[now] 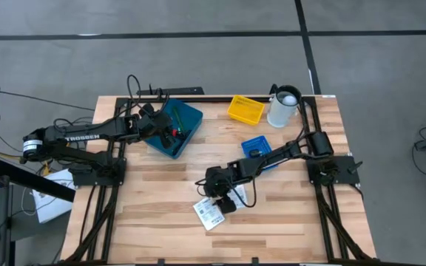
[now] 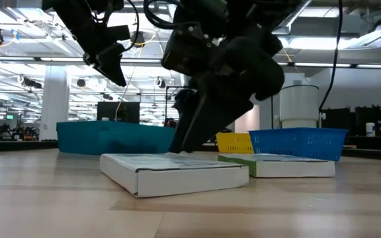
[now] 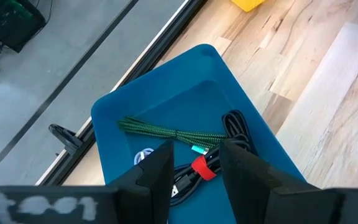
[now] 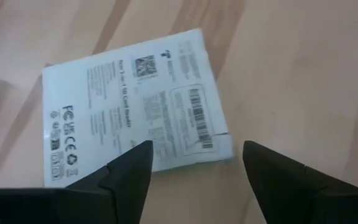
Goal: Pick and place items into bin
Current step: Put the left white card reader box into the yellow bin
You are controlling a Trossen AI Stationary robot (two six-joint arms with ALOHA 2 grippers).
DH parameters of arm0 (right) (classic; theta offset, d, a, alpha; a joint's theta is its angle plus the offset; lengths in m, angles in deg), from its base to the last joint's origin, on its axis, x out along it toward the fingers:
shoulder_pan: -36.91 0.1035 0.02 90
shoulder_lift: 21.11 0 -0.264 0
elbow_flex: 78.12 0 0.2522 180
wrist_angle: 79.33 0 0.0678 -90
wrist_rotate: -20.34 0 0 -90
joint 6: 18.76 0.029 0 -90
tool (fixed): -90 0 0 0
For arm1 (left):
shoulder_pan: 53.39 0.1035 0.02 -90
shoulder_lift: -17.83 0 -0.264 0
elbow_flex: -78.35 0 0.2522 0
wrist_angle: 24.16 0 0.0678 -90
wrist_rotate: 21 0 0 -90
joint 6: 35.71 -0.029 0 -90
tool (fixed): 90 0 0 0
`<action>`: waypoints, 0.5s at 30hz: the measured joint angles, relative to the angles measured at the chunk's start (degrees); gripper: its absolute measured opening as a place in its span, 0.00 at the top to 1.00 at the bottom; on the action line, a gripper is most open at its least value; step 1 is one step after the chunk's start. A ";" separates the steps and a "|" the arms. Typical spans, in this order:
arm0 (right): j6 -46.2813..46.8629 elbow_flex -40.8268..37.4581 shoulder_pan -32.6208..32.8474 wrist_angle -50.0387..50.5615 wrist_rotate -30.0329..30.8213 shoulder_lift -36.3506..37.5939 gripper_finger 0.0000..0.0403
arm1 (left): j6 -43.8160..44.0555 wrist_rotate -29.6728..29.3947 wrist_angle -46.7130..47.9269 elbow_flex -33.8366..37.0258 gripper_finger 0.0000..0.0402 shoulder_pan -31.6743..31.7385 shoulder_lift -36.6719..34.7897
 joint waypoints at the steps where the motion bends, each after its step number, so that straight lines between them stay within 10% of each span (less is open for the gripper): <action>1: -0.04 0.04 0.00 -0.02 -0.17 -0.15 0.39 | 0.00 0.01 0.00 0.00 0.70 0.00 0.00; 15: 0.07 0.24 0.00 -2.65 -3.90 -2.12 0.39 | 0.00 0.00 0.15 0.00 0.70 0.00 -0.01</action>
